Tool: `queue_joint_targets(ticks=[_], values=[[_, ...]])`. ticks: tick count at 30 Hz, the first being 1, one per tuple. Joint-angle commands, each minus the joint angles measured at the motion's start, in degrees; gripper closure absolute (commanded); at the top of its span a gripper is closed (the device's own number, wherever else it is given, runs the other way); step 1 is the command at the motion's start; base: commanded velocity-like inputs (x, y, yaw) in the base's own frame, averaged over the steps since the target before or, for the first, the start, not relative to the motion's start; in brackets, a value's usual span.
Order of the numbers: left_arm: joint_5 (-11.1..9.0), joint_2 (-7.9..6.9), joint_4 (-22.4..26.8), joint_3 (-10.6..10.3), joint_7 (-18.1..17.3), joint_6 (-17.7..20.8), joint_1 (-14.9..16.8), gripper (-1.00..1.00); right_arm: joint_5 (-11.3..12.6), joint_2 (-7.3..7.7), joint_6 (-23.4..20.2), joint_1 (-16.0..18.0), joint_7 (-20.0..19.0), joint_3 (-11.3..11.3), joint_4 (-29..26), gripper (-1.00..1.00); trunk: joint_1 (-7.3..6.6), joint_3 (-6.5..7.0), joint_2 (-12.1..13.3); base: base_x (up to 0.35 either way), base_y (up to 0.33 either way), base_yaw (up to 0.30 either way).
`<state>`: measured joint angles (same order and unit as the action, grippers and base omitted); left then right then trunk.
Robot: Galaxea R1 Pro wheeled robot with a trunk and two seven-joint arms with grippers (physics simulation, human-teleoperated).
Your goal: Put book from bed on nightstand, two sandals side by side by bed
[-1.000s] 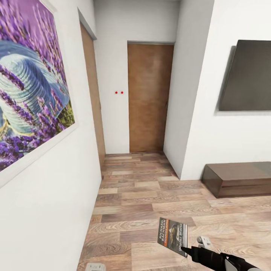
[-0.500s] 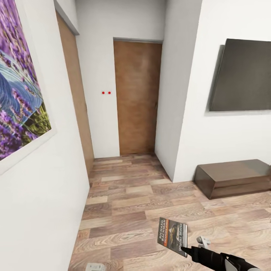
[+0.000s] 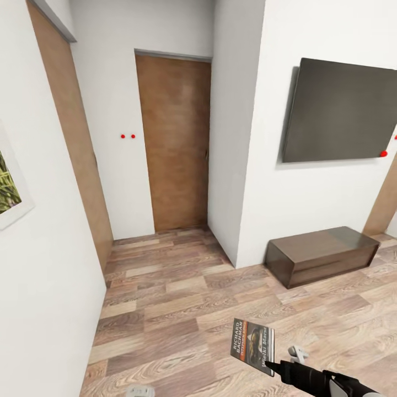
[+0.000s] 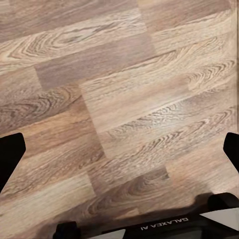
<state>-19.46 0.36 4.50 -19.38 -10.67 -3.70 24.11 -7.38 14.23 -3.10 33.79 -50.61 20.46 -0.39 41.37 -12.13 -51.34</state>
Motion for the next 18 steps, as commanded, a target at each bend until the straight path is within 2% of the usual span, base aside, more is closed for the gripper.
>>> queue_joint_targets(ticks=[1,18], values=[[-0.5,-0.01,-0.1,-0.5,-0.1,-0.3,0.1,-1.0,-0.4,0.01,-0.3,0.0,-0.2,0.7,-0.1,1.0,0.01,-0.08,-0.1,0.017,0.0,-0.255],[-0.6,-0.01,-0.1,-0.5,-0.1,-0.3,0.1,-1.0,-0.4,0.01,-0.3,0.0,-0.2,0.7,-0.1,1.0,0.01,-0.08,-0.1,0.002,0.0,-0.255]])
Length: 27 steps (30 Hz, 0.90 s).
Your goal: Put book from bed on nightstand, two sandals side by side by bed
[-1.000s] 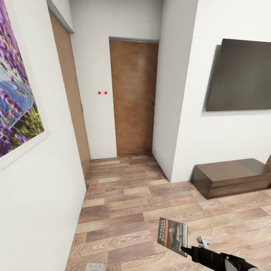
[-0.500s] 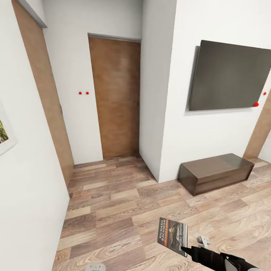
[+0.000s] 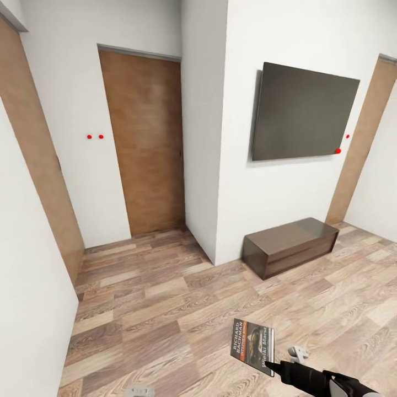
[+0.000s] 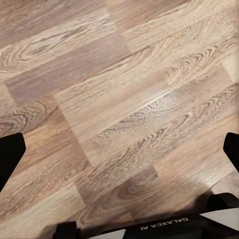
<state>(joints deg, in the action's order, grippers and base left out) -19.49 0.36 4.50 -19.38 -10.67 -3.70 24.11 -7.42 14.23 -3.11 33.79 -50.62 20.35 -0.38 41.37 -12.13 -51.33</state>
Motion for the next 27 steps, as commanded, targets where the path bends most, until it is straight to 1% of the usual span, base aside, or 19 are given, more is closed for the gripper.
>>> queue_joint_targets(ticks=[1,9,17,27], values=[[-0.5,-0.01,-0.1,-0.5,-0.1,-0.3,0.1,-1.0,-0.4,0.01,-0.3,0.0,-0.2,0.8,-0.1,1.0,0.01,-0.08,-0.1,0.0,0.0,-0.255],[-0.5,0.01,-0.1,-0.5,-0.1,-0.3,0.1,-1.0,-0.4,0.01,-0.3,0.0,-0.2,0.8,-0.1,1.0,0.01,-0.08,-0.1,0.006,0.0,-0.254],[-0.5,0.0,-0.1,-0.5,-0.1,-0.3,0.1,-1.0,-0.4,0.01,-0.3,0.0,-0.2,0.8,-0.1,1.0,0.01,-0.08,-0.1,0.191,0.0,-0.254],[-0.5,-0.01,-0.1,-0.5,-0.1,-0.3,0.1,-1.0,-0.4,0.01,-0.3,0.0,-0.2,0.8,-0.1,1.0,0.01,-0.08,-0.1,0.014,0.0,-0.253]])
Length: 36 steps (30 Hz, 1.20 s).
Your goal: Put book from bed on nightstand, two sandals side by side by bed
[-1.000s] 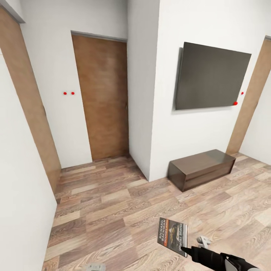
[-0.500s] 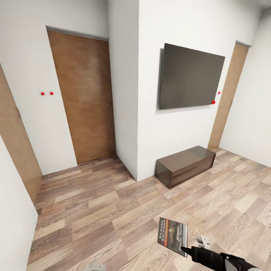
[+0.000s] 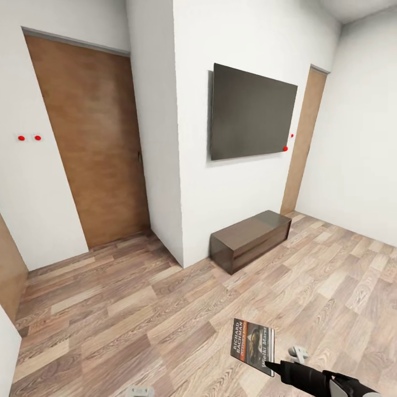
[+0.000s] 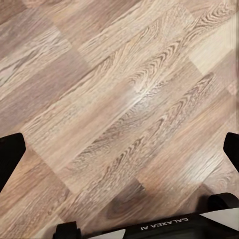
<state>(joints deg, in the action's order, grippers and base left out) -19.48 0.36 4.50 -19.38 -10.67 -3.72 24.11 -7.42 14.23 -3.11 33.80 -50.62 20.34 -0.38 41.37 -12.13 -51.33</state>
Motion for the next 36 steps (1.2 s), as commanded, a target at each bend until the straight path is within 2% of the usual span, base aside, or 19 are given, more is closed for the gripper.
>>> queue_joint_targets(ticks=[1,36], values=[[-0.6,0.0,-0.1,-0.5,-0.1,-0.2,0.1,-1.0,-0.4,0.01,-0.3,0.0,-0.2,0.8,-0.1,1.0,0.01,-0.08,-0.1,0.0,0.0,-0.253],[-0.5,0.08,-0.1,-0.5,-0.1,-0.2,0.1,-1.0,-0.4,0.18,-0.3,0.0,0.1,0.8,-0.1,1.0,0.01,-0.08,-0.1,0.0,0.0,-0.252]])
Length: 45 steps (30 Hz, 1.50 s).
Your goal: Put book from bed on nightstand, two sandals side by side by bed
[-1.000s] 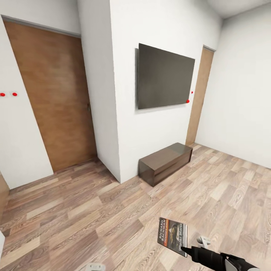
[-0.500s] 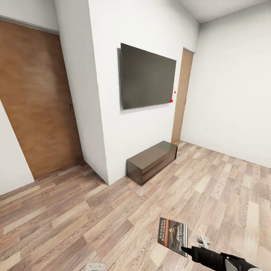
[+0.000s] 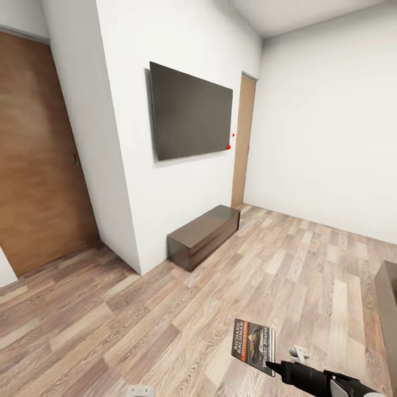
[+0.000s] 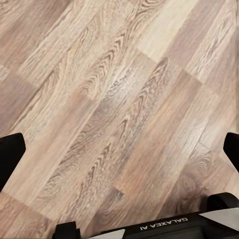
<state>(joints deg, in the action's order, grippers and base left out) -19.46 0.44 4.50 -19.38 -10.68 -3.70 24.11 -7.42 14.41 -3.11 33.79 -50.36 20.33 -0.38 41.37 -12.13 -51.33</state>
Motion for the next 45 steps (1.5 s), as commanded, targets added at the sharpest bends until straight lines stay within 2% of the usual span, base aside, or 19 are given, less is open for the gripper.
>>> queue_joint_targets(ticks=[1,45], values=[[-0.5,0.0,-0.1,-0.5,-0.1,-0.3,0.1,-1.0,-0.4,0.01,-0.3,0.0,-0.2,0.8,-0.1,1.0,0.01,-0.08,-0.1,0.0,0.0,-0.252],[-0.6,0.0,-0.1,-0.5,-0.1,-0.3,0.1,-1.0,-0.4,0.09,-0.3,0.0,-0.4,0.8,-0.1,1.0,0.01,-0.08,-0.1,0.0,0.0,-0.251]])
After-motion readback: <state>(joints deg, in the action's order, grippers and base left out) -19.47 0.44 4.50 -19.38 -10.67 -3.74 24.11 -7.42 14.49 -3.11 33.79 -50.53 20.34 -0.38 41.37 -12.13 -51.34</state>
